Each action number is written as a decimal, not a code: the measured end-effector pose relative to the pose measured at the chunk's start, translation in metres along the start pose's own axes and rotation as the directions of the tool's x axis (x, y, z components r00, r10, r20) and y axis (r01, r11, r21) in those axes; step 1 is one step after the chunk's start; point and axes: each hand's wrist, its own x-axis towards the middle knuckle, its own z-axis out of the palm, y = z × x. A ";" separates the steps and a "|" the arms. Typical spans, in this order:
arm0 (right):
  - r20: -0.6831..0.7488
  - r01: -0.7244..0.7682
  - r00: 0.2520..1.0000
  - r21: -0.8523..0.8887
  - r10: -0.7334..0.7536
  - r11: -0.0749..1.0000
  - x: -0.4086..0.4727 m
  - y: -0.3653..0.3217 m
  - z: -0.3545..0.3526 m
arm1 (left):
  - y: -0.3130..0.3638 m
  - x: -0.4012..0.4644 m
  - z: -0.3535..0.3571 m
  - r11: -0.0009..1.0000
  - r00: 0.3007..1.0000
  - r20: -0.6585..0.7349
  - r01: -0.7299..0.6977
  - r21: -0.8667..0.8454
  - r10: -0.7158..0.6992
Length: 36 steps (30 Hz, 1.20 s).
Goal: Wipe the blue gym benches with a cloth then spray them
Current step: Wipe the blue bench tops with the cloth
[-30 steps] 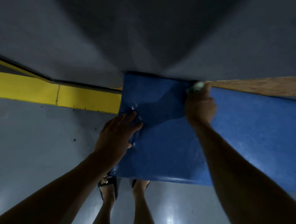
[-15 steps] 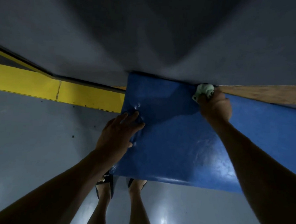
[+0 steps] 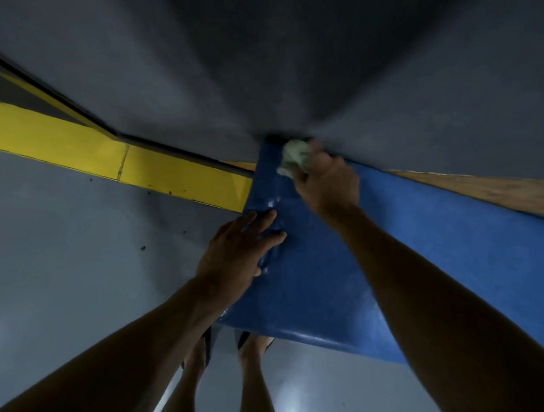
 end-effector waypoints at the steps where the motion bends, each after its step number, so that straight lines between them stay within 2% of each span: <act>1: -0.020 -0.085 0.996 0.028 0.085 0.996 -0.002 0.014 -0.003 | -0.001 0.000 0.001 1.000 1.000 0.001 0.003 0.000 -0.003; 3: -0.038 -0.266 0.962 0.102 0.271 0.958 -0.006 0.027 -0.008 | -0.002 -0.001 0.001 1.000 1.000 -0.006 -0.002 -0.017 0.002; 4: -0.040 -0.312 0.947 0.107 0.318 0.944 -0.006 0.024 -0.008 | -0.002 -0.001 0.000 1.000 1.000 -0.010 -0.004 -0.027 0.004; 11: -0.026 -0.357 0.933 0.068 0.359 0.932 0.005 -0.032 0.005 | -0.002 -0.005 -0.004 0.996 0.997 -0.075 -0.039 -0.084 0.032; 14: -0.071 -0.242 0.968 -0.028 0.240 0.970 0.000 -0.042 0.005 | -0.001 -0.004 -0.005 0.997 0.998 -0.052 -0.042 -0.059 0.039; 18: -0.002 0.083 0.996 -0.133 -0.084 0.988 0.011 -0.074 0.014 | -0.002 -0.002 -0.003 0.999 0.999 -0.013 -0.050 0.016 0.050; 20: 0.126 0.241 0.968 -0.239 -0.216 0.941 0.022 -0.083 0.017 | -0.002 -0.002 -0.001 0.999 0.999 -0.006 -0.045 0.015 0.045; 22: 0.183 0.299 0.951 -0.327 -0.250 0.897 0.028 -0.085 0.016 | -0.003 -0.001 -0.001 0.999 1.000 0.006 -0.031 0.010 0.030; 24: 0.205 0.370 0.926 -0.333 -0.316 0.868 0.018 -0.080 0.012 | -0.003 -0.002 0.000 0.999 1.000 0.001 -0.031 -0.009 0.031; 27: 0.326 0.561 0.820 -0.296 -0.470 0.773 -0.013 -0.065 0.010 | -0.005 -0.003 0.003 0.998 0.997 -0.065 -0.053 -0.030 0.051; 29: 0.349 0.568 0.810 -0.267 -0.471 0.779 -0.010 -0.061 0.001 | -0.007 -0.004 0.007 0.997 0.996 -0.073 -0.052 -0.050 0.048; 34: 0.232 0.344 0.932 -0.333 -0.278 0.878 0.042 -0.069 -0.013 | -0.012 -0.004 0.015 0.997 0.998 -0.051 -0.037 -0.064 0.034; 36: 0.196 0.394 0.916 -0.288 -0.349 0.873 0.025 -0.064 -0.005 | -0.011 -0.005 0.014 0.996 0.998 -0.067 -0.020 -0.091 0.014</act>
